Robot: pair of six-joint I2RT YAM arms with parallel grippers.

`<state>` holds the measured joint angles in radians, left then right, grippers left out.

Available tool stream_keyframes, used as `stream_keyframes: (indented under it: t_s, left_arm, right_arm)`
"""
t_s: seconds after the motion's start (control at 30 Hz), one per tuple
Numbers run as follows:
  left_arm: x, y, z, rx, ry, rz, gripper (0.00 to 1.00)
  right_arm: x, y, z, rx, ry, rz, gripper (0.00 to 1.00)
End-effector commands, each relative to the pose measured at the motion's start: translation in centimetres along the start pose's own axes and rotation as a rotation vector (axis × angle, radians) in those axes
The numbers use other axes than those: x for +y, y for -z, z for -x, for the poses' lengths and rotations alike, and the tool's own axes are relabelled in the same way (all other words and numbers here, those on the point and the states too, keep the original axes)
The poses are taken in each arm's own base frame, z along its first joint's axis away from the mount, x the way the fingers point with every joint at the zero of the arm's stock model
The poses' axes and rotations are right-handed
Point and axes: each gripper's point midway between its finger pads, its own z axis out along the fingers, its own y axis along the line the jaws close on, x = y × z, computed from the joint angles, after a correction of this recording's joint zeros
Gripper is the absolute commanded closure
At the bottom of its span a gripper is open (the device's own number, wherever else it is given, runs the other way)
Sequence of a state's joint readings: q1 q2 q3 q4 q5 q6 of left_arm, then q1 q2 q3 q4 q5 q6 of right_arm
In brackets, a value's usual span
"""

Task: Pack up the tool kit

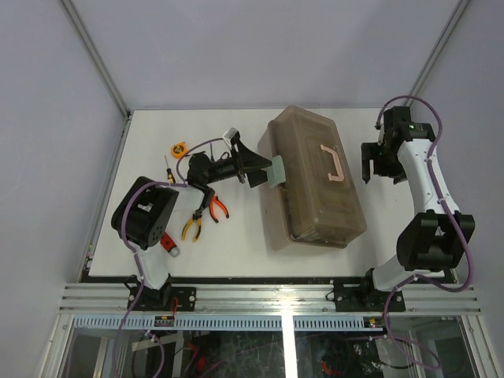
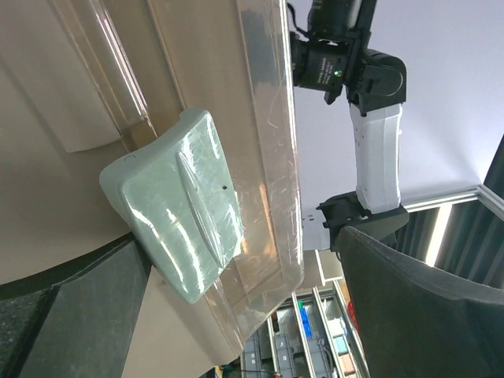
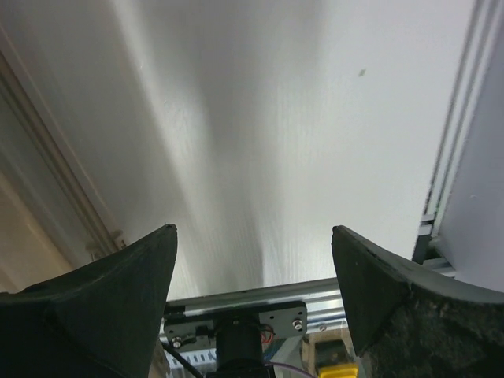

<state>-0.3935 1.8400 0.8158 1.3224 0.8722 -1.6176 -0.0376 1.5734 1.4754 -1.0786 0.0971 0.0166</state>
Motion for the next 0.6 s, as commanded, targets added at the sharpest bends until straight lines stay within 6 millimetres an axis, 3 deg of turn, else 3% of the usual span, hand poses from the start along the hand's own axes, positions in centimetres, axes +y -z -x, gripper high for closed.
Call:
stream_keyframes:
  t_s: [0.0,0.1,0.23,0.33,0.57]
  left_arm:
    - [-4.4,-0.6,-0.1,0.015,-0.121,-0.103,0.04]
    - [-4.3,-0.8,-0.2,0.023,-0.12,-0.099,0.04]
    - [-4.1,-1.1,0.1,0.023,-0.12,-0.098,0.04]
    - [-4.2,-1.6,0.2,0.027,-0.122,-0.103,0.04]
    - [-4.2,-3.0,0.5,0.04,-0.126,-0.107,0.04]
  right_arm:
    - [-2.1,5.4,3.0,-0.191,-0.062,-0.076,0.14]
    - [-1.7,7.4,4.6,-0.287,-0.079,-0.043,0.14]
    - [1.0,9.3,6.3,-0.385,-0.075,0.12,0.14]
    - [3.6,9.4,6.3,-0.369,-0.057,0.268,0.15]
    - [6.7,9.9,6.4,-0.365,-0.031,0.453,0.18]
